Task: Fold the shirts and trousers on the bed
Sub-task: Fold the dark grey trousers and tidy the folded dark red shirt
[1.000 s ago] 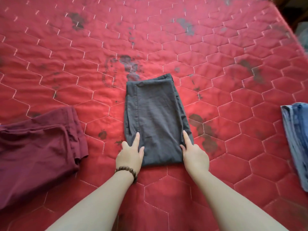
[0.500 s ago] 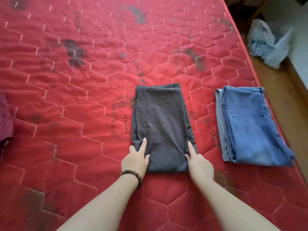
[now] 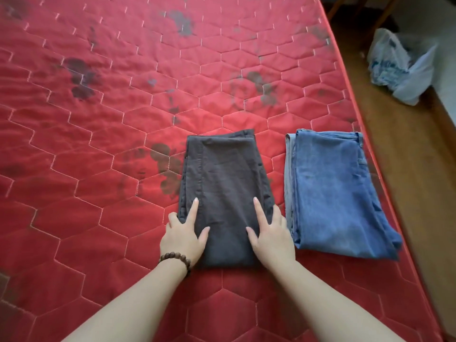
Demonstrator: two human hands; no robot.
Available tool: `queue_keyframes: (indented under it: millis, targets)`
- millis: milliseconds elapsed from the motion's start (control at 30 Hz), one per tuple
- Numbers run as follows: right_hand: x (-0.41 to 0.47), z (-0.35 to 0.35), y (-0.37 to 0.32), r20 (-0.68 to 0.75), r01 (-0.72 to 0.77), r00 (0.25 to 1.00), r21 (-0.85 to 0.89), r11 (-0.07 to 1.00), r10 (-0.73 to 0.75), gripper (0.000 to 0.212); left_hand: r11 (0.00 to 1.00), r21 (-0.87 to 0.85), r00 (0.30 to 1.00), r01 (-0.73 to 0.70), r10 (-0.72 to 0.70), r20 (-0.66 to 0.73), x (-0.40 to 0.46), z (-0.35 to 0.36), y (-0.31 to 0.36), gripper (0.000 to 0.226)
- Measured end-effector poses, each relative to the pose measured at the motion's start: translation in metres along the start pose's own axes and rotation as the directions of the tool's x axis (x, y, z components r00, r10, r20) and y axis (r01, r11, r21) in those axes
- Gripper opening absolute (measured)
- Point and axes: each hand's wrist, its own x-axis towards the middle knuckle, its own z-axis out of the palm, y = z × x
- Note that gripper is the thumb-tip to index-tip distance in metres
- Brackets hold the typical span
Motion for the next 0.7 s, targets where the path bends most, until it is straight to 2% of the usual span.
queue_keyframes:
  millis: [167, 233, 333, 400, 500, 700]
  targets:
    - [0.042, -0.008, -0.001, 0.109, -0.168, 0.982, 0.137, 0.976, 0.154, 0.081, 0.981, -0.192, 1.0, 0.0, 0.005, 0.027, 0.046, -0.012, 0.0, 0.074]
    - [0.051, -0.01, 0.003, 0.174, -0.181, 0.976, 0.29, 0.94, 0.134, 0.084, 0.966, -0.255, 0.996, -0.039, 0.057, 0.062, 0.054, -0.013, -0.004, 0.073]
    - [0.058, -0.011, 0.003, 0.214, -0.096, 0.977, 0.352, 0.931, 0.02, 0.08, 0.965, -0.24, 0.99, -0.101, 0.122, 0.073, 0.055, -0.018, -0.002, 0.065]
    - [0.06, -0.01, -0.003, 0.202, -0.047, 0.979, 0.387, 0.921, -0.035, 0.07, 0.968, -0.215, 0.989, -0.132, 0.144, 0.042, 0.051, -0.027, 0.007, 0.061]
    - [0.054, -0.023, -0.014, 0.147, -0.029, 0.988, 0.443, 0.896, -0.04, 0.056, 0.963, -0.186, 0.98, -0.196, 0.199, -0.003, 0.038, -0.049, 0.031, 0.062]
    - [0.032, -0.103, 0.011, -0.008, -0.007, 1.0, 0.369, 0.929, 0.01, 0.057, 0.932, -0.182, 0.95, -0.312, 0.312, -0.028, 0.003, -0.086, 0.098, 0.065]
